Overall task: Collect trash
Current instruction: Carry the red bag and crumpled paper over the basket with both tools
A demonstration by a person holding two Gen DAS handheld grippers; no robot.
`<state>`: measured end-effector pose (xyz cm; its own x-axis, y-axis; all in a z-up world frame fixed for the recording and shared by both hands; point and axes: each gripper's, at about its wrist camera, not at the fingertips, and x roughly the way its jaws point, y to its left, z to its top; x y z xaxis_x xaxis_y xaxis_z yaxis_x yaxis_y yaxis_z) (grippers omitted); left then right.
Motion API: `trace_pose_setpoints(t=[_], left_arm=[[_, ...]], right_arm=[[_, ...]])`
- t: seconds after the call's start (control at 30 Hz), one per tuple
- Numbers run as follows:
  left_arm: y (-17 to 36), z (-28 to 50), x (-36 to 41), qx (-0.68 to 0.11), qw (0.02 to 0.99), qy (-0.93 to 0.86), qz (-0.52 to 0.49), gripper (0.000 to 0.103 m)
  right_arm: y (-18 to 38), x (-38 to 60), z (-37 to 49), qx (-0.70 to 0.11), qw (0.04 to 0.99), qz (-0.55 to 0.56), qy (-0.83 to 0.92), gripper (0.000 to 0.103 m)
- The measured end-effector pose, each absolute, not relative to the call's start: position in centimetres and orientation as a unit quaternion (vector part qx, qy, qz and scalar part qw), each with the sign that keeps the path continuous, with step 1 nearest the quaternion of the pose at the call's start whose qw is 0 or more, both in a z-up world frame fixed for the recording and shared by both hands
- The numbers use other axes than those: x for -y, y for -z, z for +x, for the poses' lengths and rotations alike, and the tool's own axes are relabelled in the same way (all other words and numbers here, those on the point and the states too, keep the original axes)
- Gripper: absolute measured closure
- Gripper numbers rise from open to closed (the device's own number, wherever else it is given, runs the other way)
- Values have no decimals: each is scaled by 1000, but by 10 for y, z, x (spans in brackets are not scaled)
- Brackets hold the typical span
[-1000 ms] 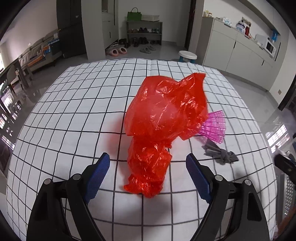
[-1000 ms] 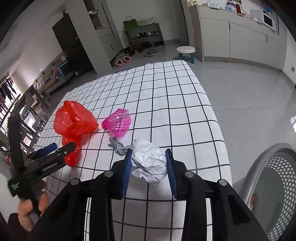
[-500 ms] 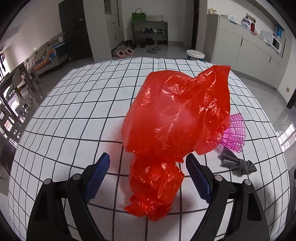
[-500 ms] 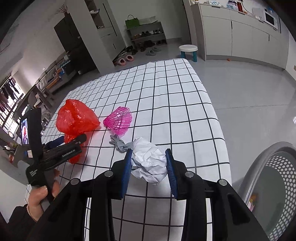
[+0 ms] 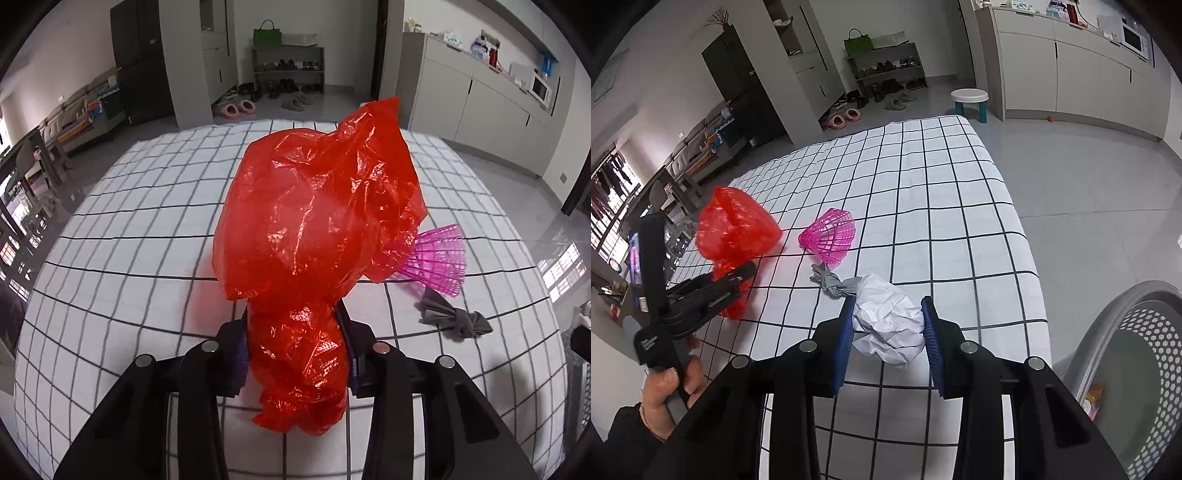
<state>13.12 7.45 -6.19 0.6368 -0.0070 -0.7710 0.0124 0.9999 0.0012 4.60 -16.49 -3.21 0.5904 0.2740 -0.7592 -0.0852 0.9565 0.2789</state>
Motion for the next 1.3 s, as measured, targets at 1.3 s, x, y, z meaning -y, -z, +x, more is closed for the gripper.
trace_pose_setpoints(t=[1.3], left_arm=[[22,-20,62,-373,912,161,59,64]], right_arm=[[21,312,-102,-390,904,172,41,68]])
